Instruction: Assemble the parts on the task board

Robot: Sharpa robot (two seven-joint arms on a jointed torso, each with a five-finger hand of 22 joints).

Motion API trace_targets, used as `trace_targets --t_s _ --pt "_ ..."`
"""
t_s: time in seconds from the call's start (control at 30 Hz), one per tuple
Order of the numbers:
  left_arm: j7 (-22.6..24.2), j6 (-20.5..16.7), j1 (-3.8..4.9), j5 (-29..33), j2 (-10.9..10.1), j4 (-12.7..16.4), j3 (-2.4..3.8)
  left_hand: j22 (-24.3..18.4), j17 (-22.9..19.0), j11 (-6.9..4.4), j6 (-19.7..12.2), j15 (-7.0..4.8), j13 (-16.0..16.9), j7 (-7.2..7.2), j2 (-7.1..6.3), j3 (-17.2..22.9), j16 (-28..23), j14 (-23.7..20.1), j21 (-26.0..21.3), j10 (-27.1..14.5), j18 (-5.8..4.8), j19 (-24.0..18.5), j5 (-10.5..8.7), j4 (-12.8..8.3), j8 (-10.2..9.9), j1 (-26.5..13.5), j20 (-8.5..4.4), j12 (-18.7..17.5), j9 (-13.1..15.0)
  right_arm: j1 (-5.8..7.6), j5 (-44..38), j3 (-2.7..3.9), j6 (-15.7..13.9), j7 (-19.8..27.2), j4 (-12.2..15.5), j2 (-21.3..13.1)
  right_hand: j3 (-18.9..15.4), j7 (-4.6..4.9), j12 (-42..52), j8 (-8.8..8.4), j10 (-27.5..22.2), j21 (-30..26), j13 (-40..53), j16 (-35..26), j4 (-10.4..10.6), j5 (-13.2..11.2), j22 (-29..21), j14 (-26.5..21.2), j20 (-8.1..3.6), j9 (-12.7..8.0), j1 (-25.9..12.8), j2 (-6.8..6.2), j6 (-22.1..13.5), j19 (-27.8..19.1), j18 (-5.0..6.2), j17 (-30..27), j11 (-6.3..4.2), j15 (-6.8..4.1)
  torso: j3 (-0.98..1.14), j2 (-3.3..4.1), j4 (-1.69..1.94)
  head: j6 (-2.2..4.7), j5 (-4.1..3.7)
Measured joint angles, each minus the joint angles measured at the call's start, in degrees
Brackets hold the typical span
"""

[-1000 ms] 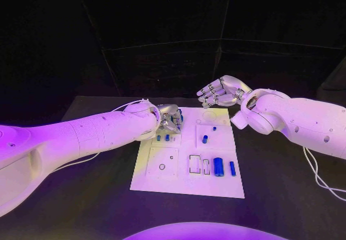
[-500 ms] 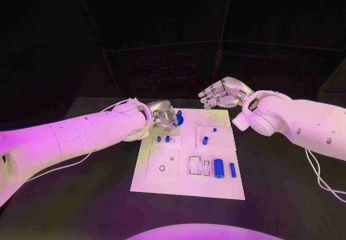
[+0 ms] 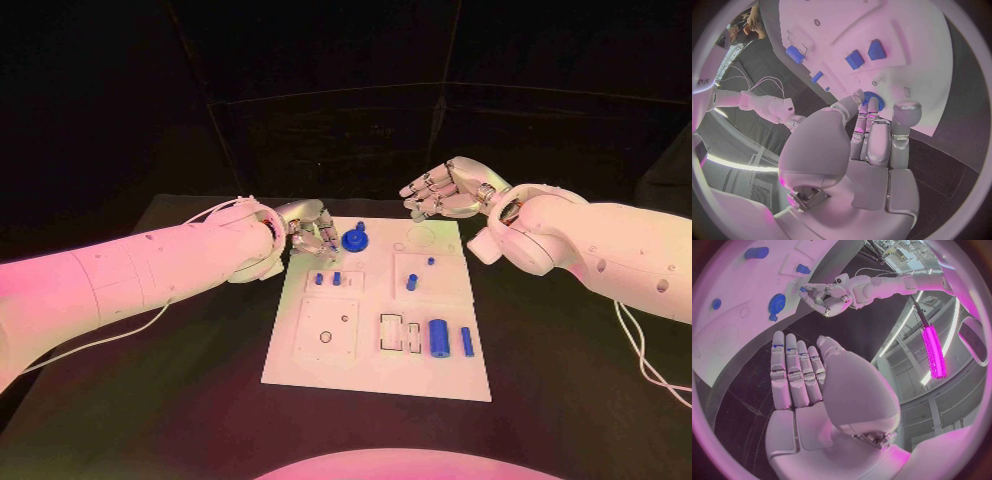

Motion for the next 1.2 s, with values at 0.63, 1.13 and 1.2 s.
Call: trace_targets --t_s 0.63,1.13,1.2 --pt "-0.52 2.02 -0.71 0.24 1.04 -2.64 -0.08 0.09 -0.31 0.01 0.00 -0.20 -0.30 0.00 -0.23 0.15 0.00 0.20 0.13 0.41 0.01 0.00 0.00 -0.16 -0.55 -0.23 0.00 -0.61 -0.17 -0.07 0.00 0.00 -0.10 0.03 -0.02 0.17 0.47 0.00 0.00 0.00 0.00 0.00 0.00 0.00 -0.14 0.00 0.00 0.00 0.00 0.00 0.00 0.00 0.00 0.00 0.00 -0.11 0.00 0.00 0.07 0.11 -0.19 -0.14 0.17" --pt "-0.98 3.10 -1.13 0.28 1.88 -3.14 -0.09 0.28 -0.52 0.01 0.39 -0.20 -0.44 -0.02 -0.46 0.31 0.00 0.20 0.23 0.41 0.01 0.00 0.00 -0.32 -0.59 -0.45 0.00 -0.61 -0.28 -0.07 0.00 0.00 -0.17 0.08 -0.04 0.22 0.92 0.00 0.00 0.00 0.00 -0.21 0.00 0.00 -0.27 0.00 0.00 0.00 0.00 0.00 -0.24 -0.24 0.00 0.00 0.00 -0.21 0.00 0.00 0.05 0.08 -0.12 -0.36 0.14" --pt "-1.20 3.24 -1.13 0.29 1.98 -3.21 -0.08 0.28 -0.53 0.01 0.39 -0.20 -0.44 -0.02 -0.46 0.31 0.00 0.20 0.23 0.41 0.01 0.00 0.00 -0.32 -0.60 -0.45 0.00 -0.61 -0.28 -0.07 0.00 0.00 -0.18 0.09 -0.05 0.21 0.92 0.00 0.00 0.00 0.00 -0.21 0.00 0.00 -0.27 0.00 0.00 0.00 0.00 0.00 -0.24 -0.24 0.00 0.00 0.00 -0.21 0.00 0.00 0.05 0.08 -0.12 -0.42 0.14"
